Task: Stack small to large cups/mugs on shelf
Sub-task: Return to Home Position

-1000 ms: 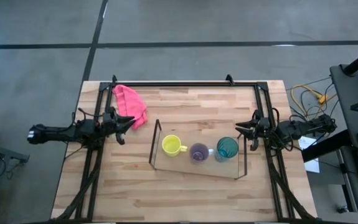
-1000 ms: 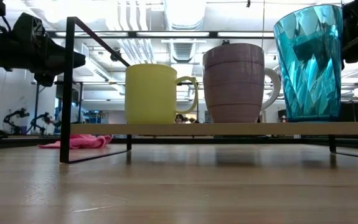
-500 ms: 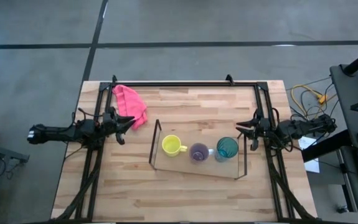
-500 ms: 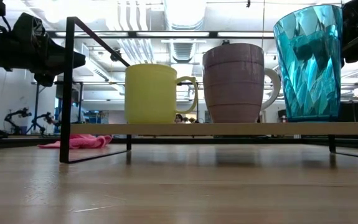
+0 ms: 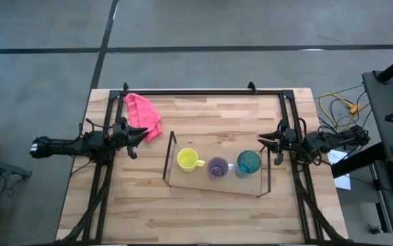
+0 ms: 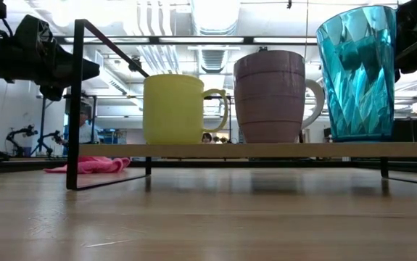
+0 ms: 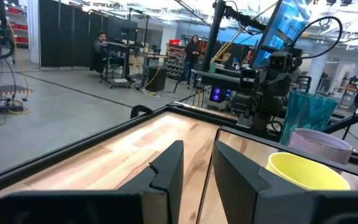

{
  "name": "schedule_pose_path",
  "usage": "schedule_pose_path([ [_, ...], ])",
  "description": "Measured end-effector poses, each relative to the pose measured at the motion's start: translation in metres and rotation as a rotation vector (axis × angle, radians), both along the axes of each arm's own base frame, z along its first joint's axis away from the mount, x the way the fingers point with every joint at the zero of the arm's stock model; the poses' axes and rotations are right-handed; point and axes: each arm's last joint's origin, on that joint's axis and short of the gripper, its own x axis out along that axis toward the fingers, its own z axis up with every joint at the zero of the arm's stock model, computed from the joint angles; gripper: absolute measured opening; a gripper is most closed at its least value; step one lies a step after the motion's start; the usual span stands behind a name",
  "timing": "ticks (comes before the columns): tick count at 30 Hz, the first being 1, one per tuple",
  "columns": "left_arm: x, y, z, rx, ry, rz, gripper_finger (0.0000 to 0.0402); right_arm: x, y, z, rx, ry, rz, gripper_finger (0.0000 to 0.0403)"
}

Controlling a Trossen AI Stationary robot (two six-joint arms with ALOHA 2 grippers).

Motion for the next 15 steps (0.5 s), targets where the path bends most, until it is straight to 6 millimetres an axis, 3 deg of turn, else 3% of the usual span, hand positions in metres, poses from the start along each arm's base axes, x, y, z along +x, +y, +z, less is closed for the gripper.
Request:
schedule_pose_path([
  [15,0.0000,0.0000,0.0001,0.000,-0.001,0.000,0.0073,0.0004,0.0002,0.0025,0.028,-0.029,0.001,0.0091],
])
